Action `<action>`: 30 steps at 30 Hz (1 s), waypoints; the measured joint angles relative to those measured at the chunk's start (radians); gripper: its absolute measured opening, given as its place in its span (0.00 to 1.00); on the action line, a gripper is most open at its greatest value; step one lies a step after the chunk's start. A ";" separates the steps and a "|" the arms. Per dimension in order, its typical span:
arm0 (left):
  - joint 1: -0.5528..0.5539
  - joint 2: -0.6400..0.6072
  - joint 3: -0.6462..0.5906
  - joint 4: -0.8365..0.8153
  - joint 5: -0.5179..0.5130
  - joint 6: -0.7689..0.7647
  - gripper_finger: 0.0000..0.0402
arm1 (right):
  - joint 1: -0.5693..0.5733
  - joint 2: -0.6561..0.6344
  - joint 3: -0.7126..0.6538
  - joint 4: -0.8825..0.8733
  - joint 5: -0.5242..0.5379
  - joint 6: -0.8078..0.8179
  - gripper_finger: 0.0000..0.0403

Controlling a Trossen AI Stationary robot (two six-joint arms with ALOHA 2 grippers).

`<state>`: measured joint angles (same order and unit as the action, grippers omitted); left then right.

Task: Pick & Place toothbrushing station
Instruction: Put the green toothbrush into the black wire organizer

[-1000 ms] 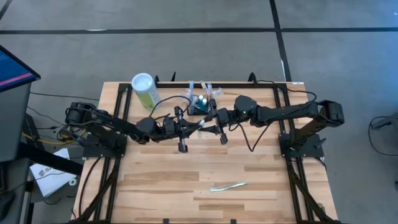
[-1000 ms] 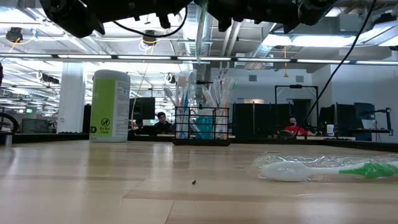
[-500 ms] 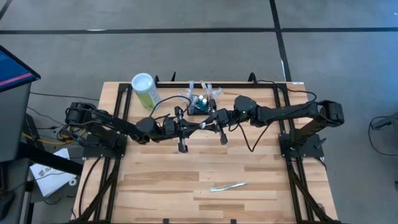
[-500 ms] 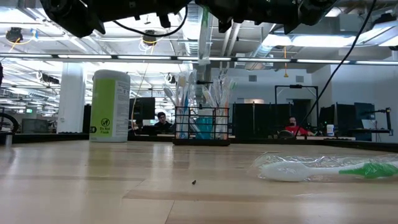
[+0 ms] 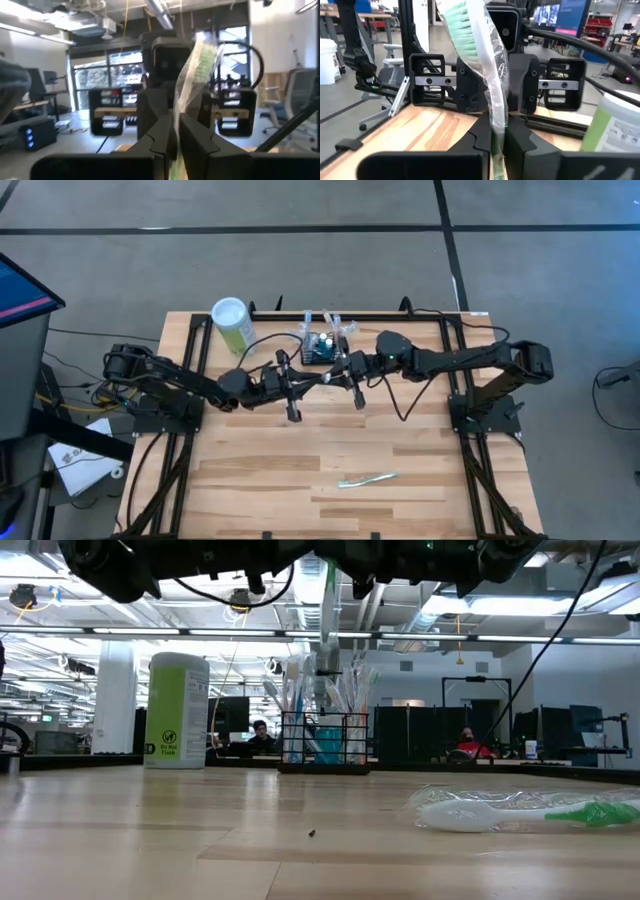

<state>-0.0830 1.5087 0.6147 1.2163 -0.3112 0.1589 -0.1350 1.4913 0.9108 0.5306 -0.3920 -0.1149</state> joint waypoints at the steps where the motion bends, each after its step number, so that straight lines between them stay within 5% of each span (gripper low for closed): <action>1: -0.002 -0.011 -0.013 -0.006 -0.009 0.000 0.08 | -0.006 0.000 0.000 -0.005 -0.001 0.000 0.03; 13: -0.003 -0.141 -0.170 -0.006 -0.015 -0.069 0.11 | -0.102 0.000 0.000 -0.009 -0.005 0.003 0.03; 30: -0.014 -0.142 -0.179 0.003 -0.014 -0.070 0.10 | -0.275 -0.001 0.000 -0.094 -0.109 0.003 0.03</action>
<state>-0.0966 1.3670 0.4358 1.2189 -0.3252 0.0887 -0.4099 1.4902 0.9108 0.4367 -0.5011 -0.1122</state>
